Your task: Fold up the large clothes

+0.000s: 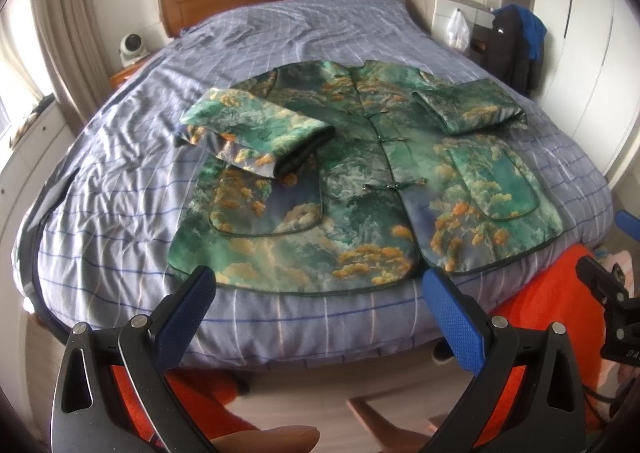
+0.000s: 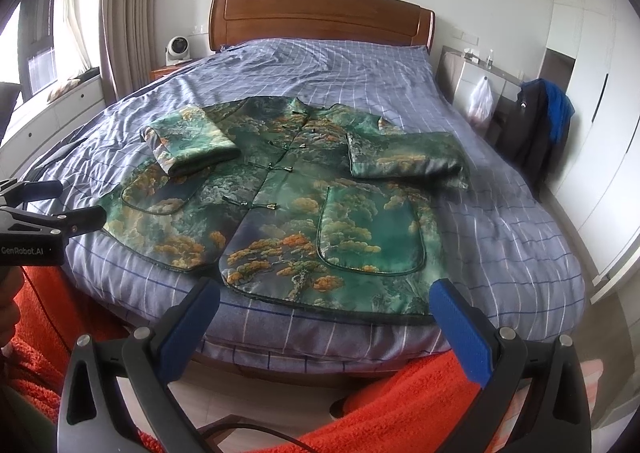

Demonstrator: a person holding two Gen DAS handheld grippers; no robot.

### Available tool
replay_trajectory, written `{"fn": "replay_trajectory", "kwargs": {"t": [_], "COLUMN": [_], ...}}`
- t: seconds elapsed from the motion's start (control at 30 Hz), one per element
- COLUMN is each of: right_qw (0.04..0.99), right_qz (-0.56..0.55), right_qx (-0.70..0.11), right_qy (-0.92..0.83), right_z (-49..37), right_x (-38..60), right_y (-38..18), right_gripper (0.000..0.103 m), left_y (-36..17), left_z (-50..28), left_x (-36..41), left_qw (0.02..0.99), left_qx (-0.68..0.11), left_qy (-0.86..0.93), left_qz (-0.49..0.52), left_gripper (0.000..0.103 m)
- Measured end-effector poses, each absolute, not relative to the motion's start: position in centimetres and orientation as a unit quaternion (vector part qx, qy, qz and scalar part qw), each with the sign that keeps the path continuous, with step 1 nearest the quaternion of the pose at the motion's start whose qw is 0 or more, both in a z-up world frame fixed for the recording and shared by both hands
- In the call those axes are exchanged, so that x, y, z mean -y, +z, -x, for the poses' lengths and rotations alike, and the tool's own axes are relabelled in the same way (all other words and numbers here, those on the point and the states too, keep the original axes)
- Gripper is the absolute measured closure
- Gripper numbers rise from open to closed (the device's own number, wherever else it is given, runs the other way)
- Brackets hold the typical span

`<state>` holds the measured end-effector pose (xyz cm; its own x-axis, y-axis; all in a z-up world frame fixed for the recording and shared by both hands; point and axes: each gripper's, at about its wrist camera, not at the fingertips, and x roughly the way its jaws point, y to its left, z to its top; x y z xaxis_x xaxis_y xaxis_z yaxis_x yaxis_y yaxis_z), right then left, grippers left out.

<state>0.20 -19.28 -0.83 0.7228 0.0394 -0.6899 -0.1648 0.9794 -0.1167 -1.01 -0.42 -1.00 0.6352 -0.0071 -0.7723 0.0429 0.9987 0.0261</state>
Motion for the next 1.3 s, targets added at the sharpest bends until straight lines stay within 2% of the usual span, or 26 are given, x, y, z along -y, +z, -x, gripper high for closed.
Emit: {"fn": "replay_trajectory", "kwargs": {"t": [1.3], "right_qw": [0.923], "right_qz": [0.083], "right_qx": [-0.372], "right_qy": [0.049], "right_z": [-0.93], "right_x": [19.45], "right_y": [-1.33], "right_gripper": [0.0], "left_y": [-1.71], "left_z": [0.44], "left_x": [0.16], "left_qw": [0.899], "left_qx": [-0.438], "left_qy": [-0.007], "left_qz": [-0.024], "left_gripper": [0.0]}}
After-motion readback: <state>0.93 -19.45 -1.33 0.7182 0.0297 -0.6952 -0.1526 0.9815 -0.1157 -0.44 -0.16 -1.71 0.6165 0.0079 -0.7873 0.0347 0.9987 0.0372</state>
